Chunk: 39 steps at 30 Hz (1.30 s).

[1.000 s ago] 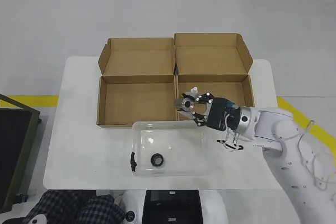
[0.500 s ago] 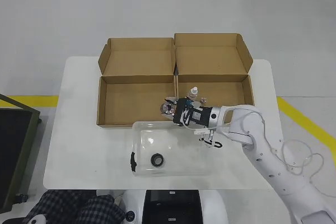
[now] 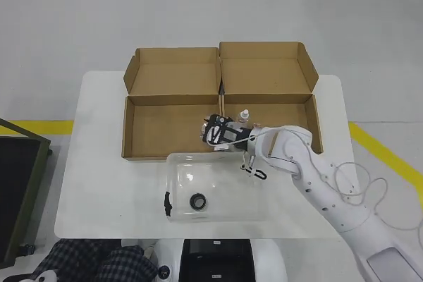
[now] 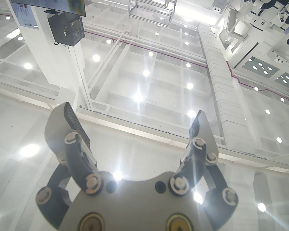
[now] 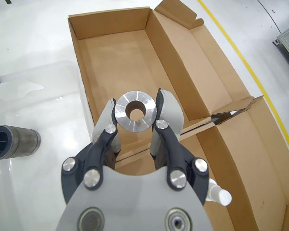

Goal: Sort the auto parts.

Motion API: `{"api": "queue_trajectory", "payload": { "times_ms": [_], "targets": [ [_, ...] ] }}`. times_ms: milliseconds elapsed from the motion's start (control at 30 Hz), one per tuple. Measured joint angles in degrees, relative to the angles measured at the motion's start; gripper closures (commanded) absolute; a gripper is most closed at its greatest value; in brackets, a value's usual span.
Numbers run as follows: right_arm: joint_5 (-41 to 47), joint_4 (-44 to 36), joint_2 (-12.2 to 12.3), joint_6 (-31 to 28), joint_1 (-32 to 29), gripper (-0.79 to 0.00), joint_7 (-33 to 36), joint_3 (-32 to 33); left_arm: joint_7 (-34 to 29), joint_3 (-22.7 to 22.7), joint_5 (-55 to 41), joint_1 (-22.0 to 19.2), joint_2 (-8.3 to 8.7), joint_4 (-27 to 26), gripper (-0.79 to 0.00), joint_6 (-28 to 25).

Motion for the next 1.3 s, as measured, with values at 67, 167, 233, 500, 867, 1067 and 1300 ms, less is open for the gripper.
{"api": "queue_trajectory", "payload": {
  "times_ms": [67, 167, 233, 500, 867, 1067, 1300],
  "targets": [
    [0.22, 0.86, -0.41, 0.86, 0.73, 0.000, 1.00, -0.63, 0.00, 0.00, 0.00, 0.00, 0.00, 0.00, -0.785, 0.00],
    [1.01, 2.80, -1.13, 2.24, 1.99, 0.000, 2.53, -1.53, 0.00, 0.00, 0.00, 0.00, 0.00, 0.00, -0.785, 0.00],
    [1.48, 4.24, -1.67, 3.12, 2.91, 0.000, 3.48, -2.22, 0.00, 0.00, 0.00, 0.00, 0.00, 0.00, -0.785, 0.00],
    [2.75, 9.31, -3.74, 5.68, 6.16, 0.000, 5.23, -4.62, 0.00, 0.00, 0.00, 0.00, 0.00, 0.00, -0.785, 0.00],
    [3.47, 14.28, -6.34, 9.42, 9.35, 0.000, 5.60, -6.71, 0.00, 0.00, 0.00, 0.00, 0.00, 0.00, -0.785, 0.00],
    [3.85, 17.55, -7.77, 10.57, 11.00, 0.000, 5.40, -7.64, 0.00, 0.00, 0.00, 0.00, 0.00, 0.00, -0.785, 0.00],
    [4.23, 20.56, -9.50, 11.52, 12.38, -0.095, 5.55, -9.00, 0.00, 0.00, 0.00, 0.00, 0.00, 0.00, -0.785, 0.00]
  ]
}}
